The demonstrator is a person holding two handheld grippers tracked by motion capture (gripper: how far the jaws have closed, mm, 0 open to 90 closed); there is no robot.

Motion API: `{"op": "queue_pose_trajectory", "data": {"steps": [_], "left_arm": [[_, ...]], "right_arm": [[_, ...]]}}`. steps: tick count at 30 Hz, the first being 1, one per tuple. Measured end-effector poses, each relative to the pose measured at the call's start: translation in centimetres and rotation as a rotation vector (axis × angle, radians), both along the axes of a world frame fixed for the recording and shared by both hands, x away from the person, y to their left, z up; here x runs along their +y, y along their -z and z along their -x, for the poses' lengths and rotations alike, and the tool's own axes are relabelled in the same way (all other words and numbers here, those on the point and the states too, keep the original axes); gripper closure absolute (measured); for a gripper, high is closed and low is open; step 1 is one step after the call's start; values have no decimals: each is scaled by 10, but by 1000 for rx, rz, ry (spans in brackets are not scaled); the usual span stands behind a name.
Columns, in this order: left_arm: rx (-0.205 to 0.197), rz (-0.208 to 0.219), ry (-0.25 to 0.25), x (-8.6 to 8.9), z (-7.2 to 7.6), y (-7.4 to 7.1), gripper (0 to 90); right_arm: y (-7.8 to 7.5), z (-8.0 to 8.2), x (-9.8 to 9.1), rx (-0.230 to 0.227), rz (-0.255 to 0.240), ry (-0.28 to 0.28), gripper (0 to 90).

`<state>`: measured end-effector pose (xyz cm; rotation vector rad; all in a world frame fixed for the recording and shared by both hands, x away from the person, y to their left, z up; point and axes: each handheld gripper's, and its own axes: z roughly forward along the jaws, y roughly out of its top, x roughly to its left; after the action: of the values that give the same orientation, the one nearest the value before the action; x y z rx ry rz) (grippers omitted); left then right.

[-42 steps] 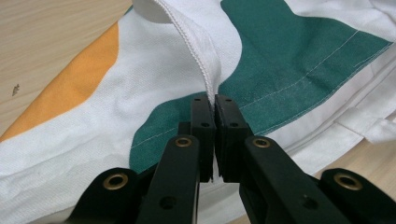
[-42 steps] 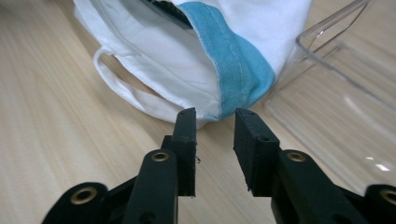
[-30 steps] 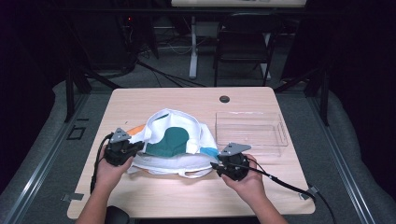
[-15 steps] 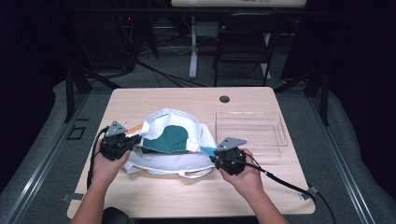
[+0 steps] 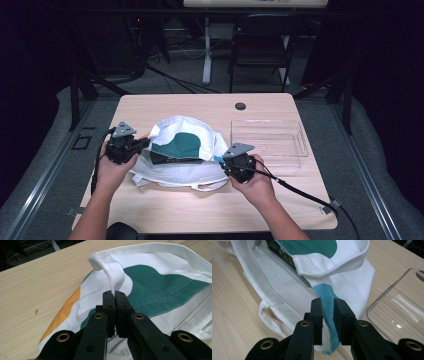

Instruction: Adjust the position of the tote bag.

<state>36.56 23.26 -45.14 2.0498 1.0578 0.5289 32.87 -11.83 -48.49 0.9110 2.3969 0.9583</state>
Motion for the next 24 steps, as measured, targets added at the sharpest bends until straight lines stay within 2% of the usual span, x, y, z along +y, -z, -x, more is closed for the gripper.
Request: {"op": "queue_pose_trajectory", "data": {"steps": [3, 9, 10, 15, 21, 23, 24], "left_arm": [[0, -8, 1, -1, -2, -5, 883], [-2, -11, 0, 0, -6, -15, 883], [-1, -13, 1, 0, -7, -18, 883], [3, -27, 6, -3, -10, -21, 883], [9, -38, 6, -5, -14, -24, 884], [11, -37, 5, -5, -15, -25, 884], [11, -38, 6, -5, -15, -26, 884]], "right_arm": [[-1, -5, 2, 13, -18, -3, 788], [-1, -10, 11, 15, 48, -22, 757], [-1, -12, 12, 21, 30, -31, 735], [-1, -16, 12, 33, 31, -45, 734], [0, -17, 14, -6, 19, -39, 739], [-1, -16, 16, -6, 23, -39, 766], [-2, -15, 18, -17, 44, -45, 772]]}}
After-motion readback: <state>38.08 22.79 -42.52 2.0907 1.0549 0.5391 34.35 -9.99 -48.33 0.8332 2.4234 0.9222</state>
